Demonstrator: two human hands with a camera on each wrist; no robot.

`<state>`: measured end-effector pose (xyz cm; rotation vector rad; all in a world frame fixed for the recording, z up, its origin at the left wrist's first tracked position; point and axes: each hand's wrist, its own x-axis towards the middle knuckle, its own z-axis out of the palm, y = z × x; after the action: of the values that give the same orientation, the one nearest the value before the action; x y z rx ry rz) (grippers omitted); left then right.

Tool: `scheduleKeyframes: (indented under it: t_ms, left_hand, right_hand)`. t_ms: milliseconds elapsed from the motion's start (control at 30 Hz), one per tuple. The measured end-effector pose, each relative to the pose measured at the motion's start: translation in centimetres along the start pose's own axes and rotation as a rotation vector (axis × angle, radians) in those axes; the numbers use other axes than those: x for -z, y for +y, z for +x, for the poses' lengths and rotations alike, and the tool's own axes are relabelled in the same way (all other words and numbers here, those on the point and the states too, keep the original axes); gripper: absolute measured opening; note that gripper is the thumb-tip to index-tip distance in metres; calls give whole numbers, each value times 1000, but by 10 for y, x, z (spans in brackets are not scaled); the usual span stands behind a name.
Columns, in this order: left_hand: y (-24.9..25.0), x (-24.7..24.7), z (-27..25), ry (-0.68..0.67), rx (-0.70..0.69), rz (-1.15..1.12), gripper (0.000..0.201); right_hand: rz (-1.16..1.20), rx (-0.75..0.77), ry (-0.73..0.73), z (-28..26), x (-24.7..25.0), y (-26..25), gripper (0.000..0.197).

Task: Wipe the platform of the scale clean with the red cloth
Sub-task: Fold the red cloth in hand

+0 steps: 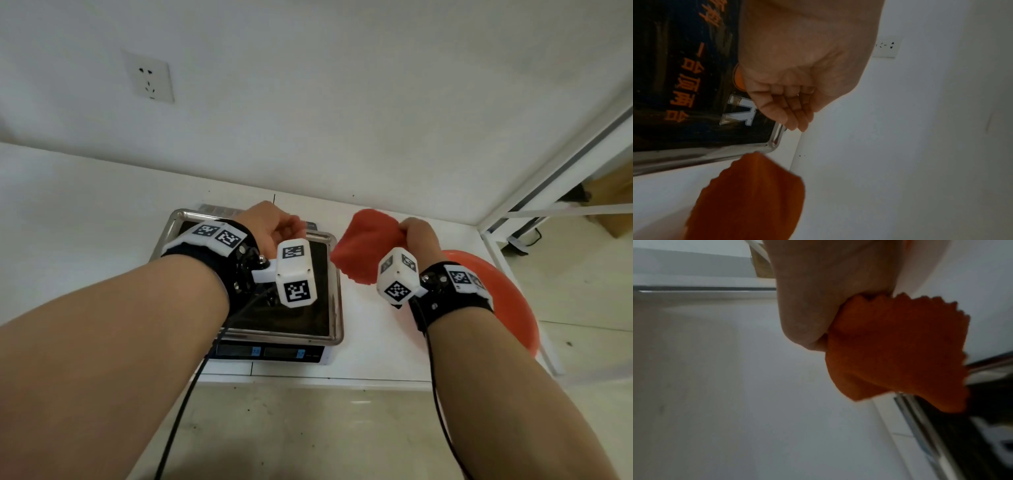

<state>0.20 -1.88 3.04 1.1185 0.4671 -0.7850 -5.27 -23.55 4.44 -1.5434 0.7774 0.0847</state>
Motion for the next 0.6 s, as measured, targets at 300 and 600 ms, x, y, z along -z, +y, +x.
scheduleKeyframes:
  t_ms: [300,600]
  left_hand:
    - [1,-23,-25,-98,40,8,25]
    - [5,-12,-25,-67,9,130,22]
  right_hand:
    - [203,1,-310,-26,-14,-31,39]
    - [103,109,-232,-12,-25,-35,39]
